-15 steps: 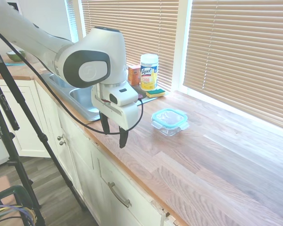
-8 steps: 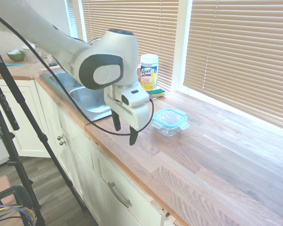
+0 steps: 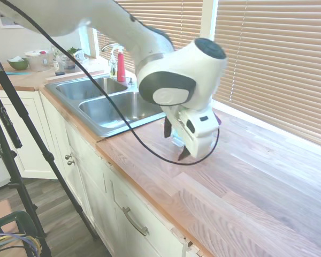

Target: Uncover the lid of the food container

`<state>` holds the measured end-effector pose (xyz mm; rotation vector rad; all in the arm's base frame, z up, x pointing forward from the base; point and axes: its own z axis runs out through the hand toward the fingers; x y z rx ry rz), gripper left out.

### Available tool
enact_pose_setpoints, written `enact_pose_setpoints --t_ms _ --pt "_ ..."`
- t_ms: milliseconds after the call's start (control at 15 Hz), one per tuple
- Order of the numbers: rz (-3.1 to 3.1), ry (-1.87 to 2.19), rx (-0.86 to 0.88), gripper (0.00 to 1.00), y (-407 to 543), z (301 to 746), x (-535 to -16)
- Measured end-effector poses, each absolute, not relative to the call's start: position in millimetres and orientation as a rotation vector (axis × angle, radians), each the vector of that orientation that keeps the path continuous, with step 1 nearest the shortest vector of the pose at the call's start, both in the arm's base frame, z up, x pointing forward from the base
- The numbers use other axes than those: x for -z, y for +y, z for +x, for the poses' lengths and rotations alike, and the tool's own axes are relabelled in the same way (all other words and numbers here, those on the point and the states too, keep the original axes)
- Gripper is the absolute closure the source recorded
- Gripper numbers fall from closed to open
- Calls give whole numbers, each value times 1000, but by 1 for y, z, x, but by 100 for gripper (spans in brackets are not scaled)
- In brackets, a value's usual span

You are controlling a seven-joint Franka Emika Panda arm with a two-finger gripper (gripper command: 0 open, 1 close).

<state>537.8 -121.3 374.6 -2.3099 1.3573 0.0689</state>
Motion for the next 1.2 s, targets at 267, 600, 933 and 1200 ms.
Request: enact_pose_setpoints --t_ms 267,600,933,1200 --pt "-2175 1286 -97 0 -153 566 -361" --pt "-2050 1221 -107 0 -186 592 -329" --pt "-2001 1168 -85 0 -186 621 -316" --pt "-1977 1168 -79 0 -192 643 -301"
